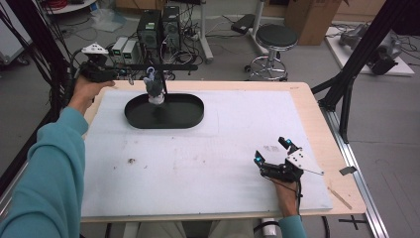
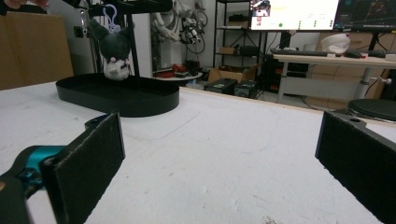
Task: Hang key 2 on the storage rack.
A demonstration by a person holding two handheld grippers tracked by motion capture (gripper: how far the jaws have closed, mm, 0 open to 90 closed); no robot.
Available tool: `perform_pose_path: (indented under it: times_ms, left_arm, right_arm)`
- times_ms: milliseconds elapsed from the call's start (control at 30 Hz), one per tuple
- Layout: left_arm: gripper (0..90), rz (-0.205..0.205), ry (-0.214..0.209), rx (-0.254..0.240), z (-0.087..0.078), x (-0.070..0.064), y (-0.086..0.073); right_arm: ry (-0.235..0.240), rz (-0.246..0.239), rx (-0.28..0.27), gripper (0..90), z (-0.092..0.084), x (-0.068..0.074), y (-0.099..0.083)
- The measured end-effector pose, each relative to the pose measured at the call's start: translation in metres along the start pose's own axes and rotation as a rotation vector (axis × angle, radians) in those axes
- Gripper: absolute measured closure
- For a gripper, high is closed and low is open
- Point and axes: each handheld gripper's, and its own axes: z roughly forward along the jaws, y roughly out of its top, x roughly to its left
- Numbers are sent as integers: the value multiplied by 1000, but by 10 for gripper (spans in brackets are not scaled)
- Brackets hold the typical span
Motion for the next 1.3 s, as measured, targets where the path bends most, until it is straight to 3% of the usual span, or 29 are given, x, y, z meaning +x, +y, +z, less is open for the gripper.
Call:
perform_pose_path:
  times_ms: [333, 467, 567, 700, 833, 900, 1000, 1033, 1133, 1167, 1233, 1300]
  left_arm:
    - [872, -5, 44, -18, 7, 2, -1]
    - [849, -14, 89, -16, 8, 3, -2]
    - [738, -29, 119, -30, 5, 5, -2]
    - [609, -25, 116, -47, 2, 4, -1]
    - [366, -51, 165, -95, -4, 1, 2]
    - [263, -55, 146, -132, -11, -4, 4]
    - [169, -56, 82, -201, -23, -11, 2]
    - [153, -71, 45, -231, -29, -14, 0]
    - [79, -76, -54, -258, -45, -22, -6]
    - [78, -45, -75, -278, -53, -27, -9]
    - [76, -35, -120, -322, -65, -34, -17]
    - [76, 9, -130, -371, -78, -45, -28]
  right_arm:
    - [2, 2, 2, 6, -1, 1, 0]
    - [0, 3, 4, 6, 0, 0, 0]
    - [-1, -1, 7, 6, 0, 1, -1]
    - [-1, -2, 10, 6, 0, 0, -1]
    - [-6, 0, 18, 6, 1, 0, -3]
    - [-8, 0, 17, 6, 1, 0, -4]
    - [-8, -2, 19, 6, 0, 0, -4]
    - [-10, 2, 21, 6, 1, 0, -4]
    - [-8, -3, 21, 6, 1, 0, -4]
    - [-7, -5, 20, 6, 1, 0, -4]
    - [-5, -4, 19, 6, 1, 0, -5]
    - [-3, -2, 21, 6, 1, 0, -5]
